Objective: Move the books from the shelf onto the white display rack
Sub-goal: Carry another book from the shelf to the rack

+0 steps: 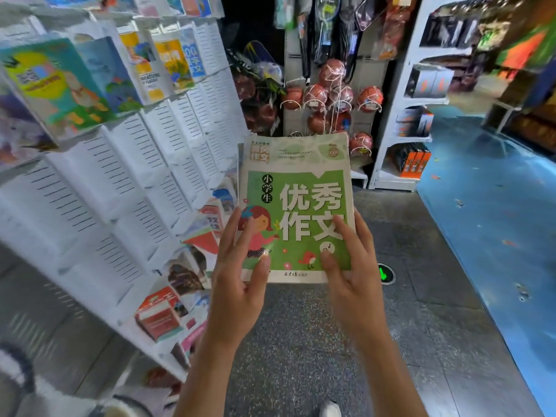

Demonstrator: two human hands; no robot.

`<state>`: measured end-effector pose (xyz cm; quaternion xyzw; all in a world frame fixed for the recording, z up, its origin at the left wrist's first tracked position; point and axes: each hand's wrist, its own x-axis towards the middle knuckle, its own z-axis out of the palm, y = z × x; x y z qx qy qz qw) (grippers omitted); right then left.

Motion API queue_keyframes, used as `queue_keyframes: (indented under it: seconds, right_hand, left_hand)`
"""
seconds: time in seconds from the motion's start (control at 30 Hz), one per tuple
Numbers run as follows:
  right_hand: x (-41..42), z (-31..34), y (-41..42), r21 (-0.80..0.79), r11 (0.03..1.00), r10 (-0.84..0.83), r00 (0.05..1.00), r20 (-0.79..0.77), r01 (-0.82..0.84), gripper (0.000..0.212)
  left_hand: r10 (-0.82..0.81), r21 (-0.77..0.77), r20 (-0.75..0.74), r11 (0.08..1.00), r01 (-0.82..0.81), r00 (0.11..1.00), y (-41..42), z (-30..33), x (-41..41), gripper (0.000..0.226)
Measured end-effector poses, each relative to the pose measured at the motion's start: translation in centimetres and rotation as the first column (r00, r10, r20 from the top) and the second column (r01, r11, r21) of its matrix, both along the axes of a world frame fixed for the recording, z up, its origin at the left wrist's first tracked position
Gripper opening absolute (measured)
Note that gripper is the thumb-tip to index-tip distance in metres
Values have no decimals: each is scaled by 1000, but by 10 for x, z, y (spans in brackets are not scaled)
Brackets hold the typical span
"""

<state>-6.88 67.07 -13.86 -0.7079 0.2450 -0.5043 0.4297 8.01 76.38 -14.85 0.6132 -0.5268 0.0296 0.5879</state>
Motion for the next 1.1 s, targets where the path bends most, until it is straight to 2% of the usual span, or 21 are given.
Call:
queue_keyframes:
  seconds: [0.2, 0.43, 0.7, 0.87, 1.1]
  right_hand:
    - [38, 0, -133, -70, 998, -4, 1000, -30, 2, 53]
    - [85, 13, -276, -111, 990, 81, 994, -75, -89, 57]
    - [177, 0, -370, -51, 966, 245, 958, -147, -255, 59]
    - [250, -8, -434, -77, 963, 242, 955, -174, -258, 61]
    - [360, 21, -526, -98, 967, 218, 964, -151, -234, 63]
  left_hand:
    - [23, -2, 5, 1000, -23, 1000, -128, 2, 36, 58]
    - [82, -11, -21, 997, -82, 996, -260, 10, 77, 59]
    - [215, 21, -59, 976, -215, 975, -336, -10, 157, 57]
    - [261, 10, -37, 965, -261, 965, -397, -20, 227, 58]
    - [204, -29, -68, 978, -206, 977, -494, 8, 342, 55]
